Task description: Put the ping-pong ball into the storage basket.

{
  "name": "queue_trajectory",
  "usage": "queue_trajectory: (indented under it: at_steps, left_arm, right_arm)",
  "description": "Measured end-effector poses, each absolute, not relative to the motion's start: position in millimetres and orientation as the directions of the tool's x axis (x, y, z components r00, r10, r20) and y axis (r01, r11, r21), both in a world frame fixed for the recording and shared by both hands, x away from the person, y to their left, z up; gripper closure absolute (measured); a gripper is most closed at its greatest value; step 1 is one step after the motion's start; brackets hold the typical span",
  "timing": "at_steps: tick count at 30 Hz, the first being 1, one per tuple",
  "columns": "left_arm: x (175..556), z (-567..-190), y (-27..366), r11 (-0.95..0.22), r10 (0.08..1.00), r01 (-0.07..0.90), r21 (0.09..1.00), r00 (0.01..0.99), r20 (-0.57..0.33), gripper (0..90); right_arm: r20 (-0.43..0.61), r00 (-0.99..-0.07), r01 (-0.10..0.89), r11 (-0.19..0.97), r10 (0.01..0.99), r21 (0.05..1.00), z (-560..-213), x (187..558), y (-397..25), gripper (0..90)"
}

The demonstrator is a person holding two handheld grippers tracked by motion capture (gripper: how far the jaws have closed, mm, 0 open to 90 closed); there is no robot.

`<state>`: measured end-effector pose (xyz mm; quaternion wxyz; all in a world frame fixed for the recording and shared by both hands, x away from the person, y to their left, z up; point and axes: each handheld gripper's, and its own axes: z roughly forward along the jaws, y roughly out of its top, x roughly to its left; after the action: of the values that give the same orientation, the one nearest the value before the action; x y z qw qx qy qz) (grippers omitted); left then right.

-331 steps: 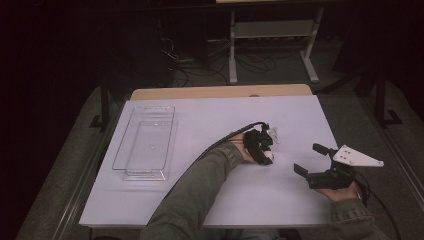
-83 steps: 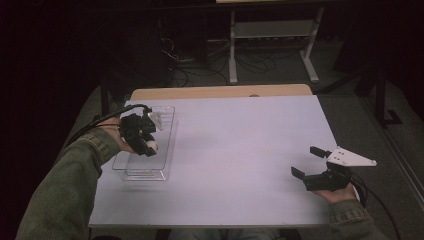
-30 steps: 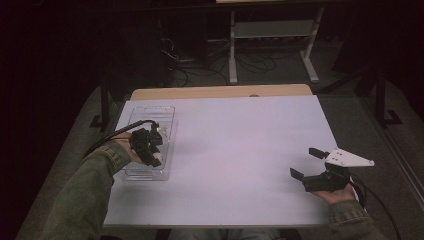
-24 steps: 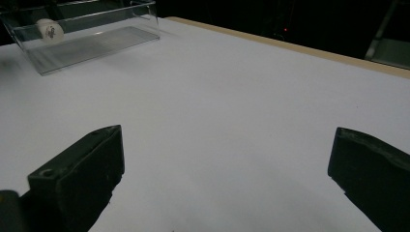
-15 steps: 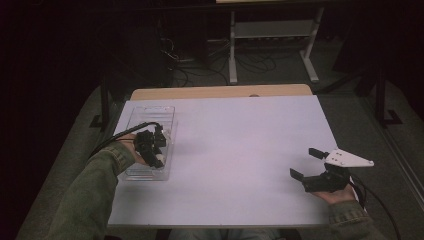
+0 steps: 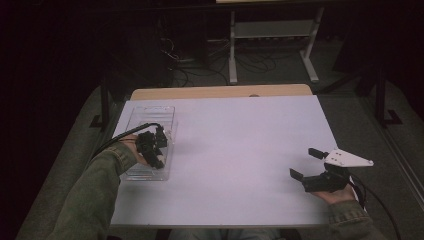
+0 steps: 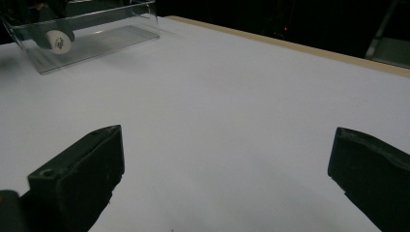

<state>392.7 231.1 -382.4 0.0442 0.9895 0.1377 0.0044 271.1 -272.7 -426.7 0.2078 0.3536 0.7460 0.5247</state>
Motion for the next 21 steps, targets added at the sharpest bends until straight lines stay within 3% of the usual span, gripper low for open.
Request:
queue_trajectory:
  at_steps: [3,12,21]
  left_arm:
    - [392.9,-383.4,230.5,-0.957,0.276,0.276,0.087,0.961,-0.005,49.1]
    - [391.2,-380.7,231.5,-0.954,0.291,0.286,0.088,0.955,0.049,28.2]
    - [391.8,-371.2,235.4,-0.941,0.33,0.323,0.104,0.942,0.056,20.1]
  right_arm:
    - [0.061,-0.664,0.31,0.199,0.745,0.93,-426.6,270.8,-272.6,0.0]
    - [0.062,-0.663,0.31,0.198,0.746,0.93,-426.6,270.8,-273.0,0.0]
    - [0.075,-0.668,0.323,0.198,0.74,0.926,-426.9,271.3,-272.5,0.0]
